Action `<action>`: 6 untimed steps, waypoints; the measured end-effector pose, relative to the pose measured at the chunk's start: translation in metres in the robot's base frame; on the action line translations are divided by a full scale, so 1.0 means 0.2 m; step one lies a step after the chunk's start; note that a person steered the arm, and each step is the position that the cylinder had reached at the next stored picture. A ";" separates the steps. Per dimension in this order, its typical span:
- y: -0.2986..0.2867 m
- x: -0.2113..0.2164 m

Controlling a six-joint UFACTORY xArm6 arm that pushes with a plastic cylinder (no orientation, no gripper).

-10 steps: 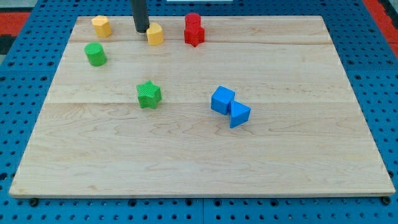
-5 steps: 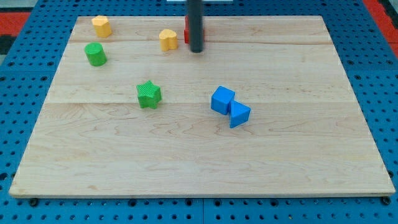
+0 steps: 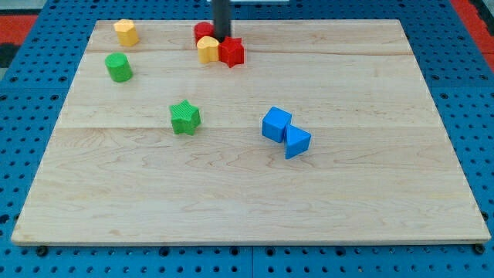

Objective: Push the red circle into the right of yellow hexagon

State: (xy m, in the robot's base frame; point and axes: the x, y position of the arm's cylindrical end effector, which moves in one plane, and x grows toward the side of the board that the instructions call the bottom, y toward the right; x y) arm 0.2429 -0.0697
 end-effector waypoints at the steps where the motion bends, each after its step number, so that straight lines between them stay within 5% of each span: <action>1: -0.38 0.00; 3: -0.22 -0.08; 5: -0.51 -0.17; 6: -0.30 -0.13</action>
